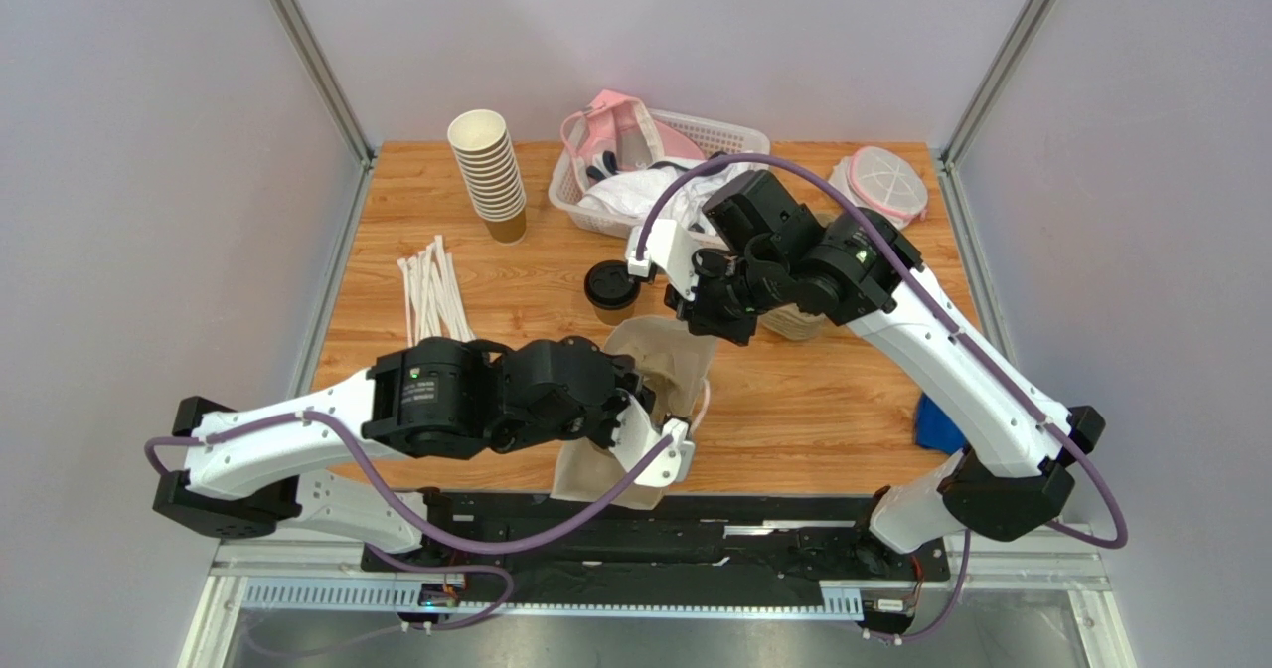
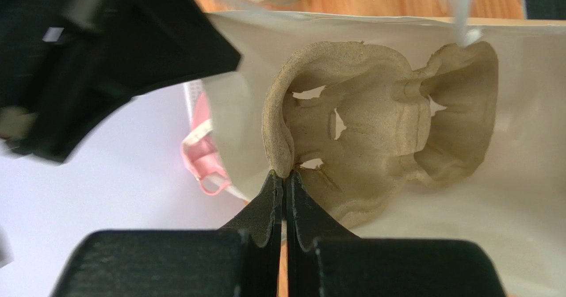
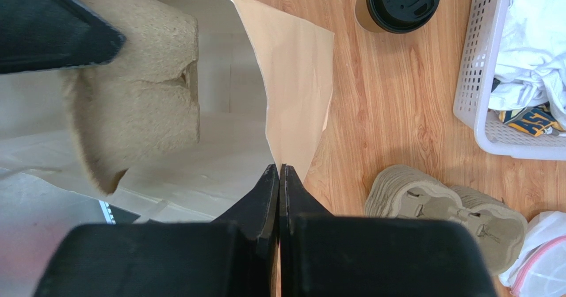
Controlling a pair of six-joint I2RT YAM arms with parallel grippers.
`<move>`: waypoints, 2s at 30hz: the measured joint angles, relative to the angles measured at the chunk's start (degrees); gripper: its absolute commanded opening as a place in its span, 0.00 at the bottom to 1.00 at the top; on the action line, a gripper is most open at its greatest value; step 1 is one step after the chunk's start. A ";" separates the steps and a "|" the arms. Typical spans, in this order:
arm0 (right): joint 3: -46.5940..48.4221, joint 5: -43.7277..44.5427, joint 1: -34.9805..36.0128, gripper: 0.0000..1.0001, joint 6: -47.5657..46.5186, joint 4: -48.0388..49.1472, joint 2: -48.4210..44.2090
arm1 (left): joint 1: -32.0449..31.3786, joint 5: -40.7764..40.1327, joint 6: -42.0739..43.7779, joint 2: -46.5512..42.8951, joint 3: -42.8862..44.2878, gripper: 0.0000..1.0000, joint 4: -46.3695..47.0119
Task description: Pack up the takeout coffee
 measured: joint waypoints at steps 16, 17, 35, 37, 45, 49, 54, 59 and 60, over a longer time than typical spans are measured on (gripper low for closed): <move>-0.26 0.33 2.82 0.00 0.00 -0.17 -0.35 | 0.00 2.19 -2.54 -0.20 -10.40 0.00 3.98; -0.26 0.35 3.06 0.00 -0.02 -0.20 -0.37 | 0.02 2.49 -2.58 -0.20 -10.75 0.00 4.20; -1.57 0.31 5.35 0.00 -1.05 -0.07 -1.46 | 4.37 4.79 -2.56 -0.28 -19.12 0.00 12.28; -2.38 0.22 5.35 0.00 -1.29 0.22 -1.88 | 4.39 4.52 -2.23 -0.37 -19.71 0.00 13.11; -2.99 -1.09 5.35 0.00 -2.27 0.22 -2.23 | 5.42 4.57 -1.86 -0.81 -21.59 0.00 15.47; -3.63 -1.88 5.35 0.00 -2.47 0.26 -2.43 | 6.21 5.01 -1.40 -0.81 -22.69 0.00 16.50; -3.89 -2.29 5.46 0.00 -2.56 0.26 -2.54 | 6.40 5.46 -0.79 -0.81 -24.17 0.00 17.79; -4.24 -2.29 5.60 0.00 -2.56 0.31 -2.58 | 6.54 5.70 -0.81 -0.81 -24.30 0.14 17.59; -4.44 -2.29 5.60 0.00 -2.56 0.35 -2.60 | 6.54 5.88 -0.85 -0.81 -24.13 0.16 17.38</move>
